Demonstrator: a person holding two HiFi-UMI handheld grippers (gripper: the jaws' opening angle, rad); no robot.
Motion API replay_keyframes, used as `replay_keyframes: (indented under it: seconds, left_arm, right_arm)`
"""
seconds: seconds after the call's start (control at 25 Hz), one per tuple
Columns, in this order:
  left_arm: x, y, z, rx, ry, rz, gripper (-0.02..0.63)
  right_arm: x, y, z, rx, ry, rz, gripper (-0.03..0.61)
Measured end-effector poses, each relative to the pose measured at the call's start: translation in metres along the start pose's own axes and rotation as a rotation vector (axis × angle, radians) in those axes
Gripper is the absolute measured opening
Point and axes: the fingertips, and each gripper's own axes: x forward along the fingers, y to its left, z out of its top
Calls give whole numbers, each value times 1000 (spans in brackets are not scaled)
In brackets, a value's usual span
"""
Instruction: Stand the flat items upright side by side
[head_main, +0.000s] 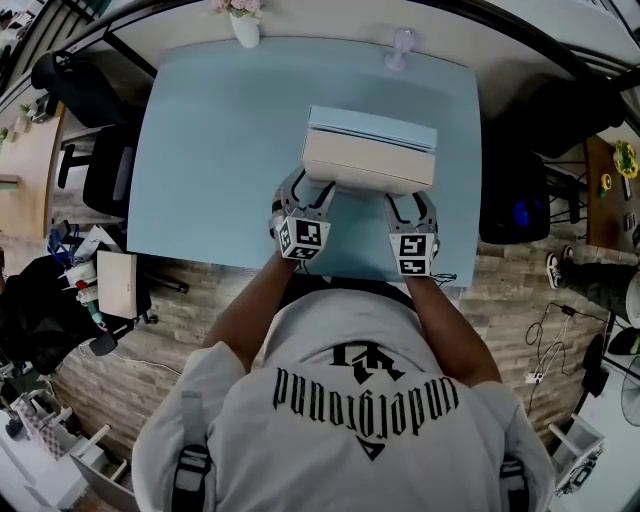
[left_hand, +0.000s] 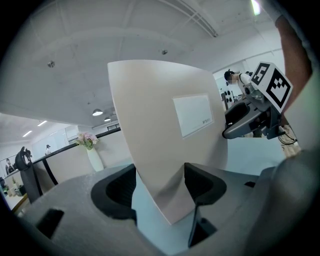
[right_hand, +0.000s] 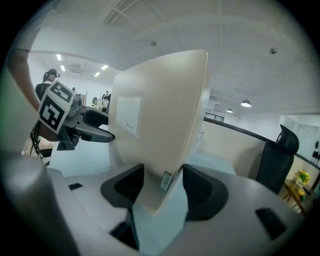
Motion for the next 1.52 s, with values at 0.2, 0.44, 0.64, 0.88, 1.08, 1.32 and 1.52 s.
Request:
replay_keyframes:
  seconds: [0.2, 0.44, 0.64, 0.88, 1.08, 1.32, 1.52]
  left_arm:
    - [0, 0, -1, -5, -2, 0, 313]
    - [0, 0, -1, -24, -4, -5, 321]
    - [-5, 2, 0, -62, -12, -8, 331]
    - [-13, 6, 11, -74, -37, -12, 342]
    - [-37, 12, 36, -126, -76, -20, 339]
    - [-74, 23, 71, -177, -106, -21, 334]
    - [-95, 22, 93, -172, -129, -23, 325]
  right_arm:
    - [-1, 1, -1, -4, -1, 0, 250]
    - [0, -1, -1, 9, -1, 5, 258]
    - [-4, 0, 2, 15, -13, 11, 264]
    - [-10, -6, 15, 26, -44, 11, 270]
    - [-35, -12, 32, 27, -93, 21, 272]
    - [-70, -12, 60, 23, -162, 90, 270]
    - [-89, -23, 77, 60, -219, 99, 267]
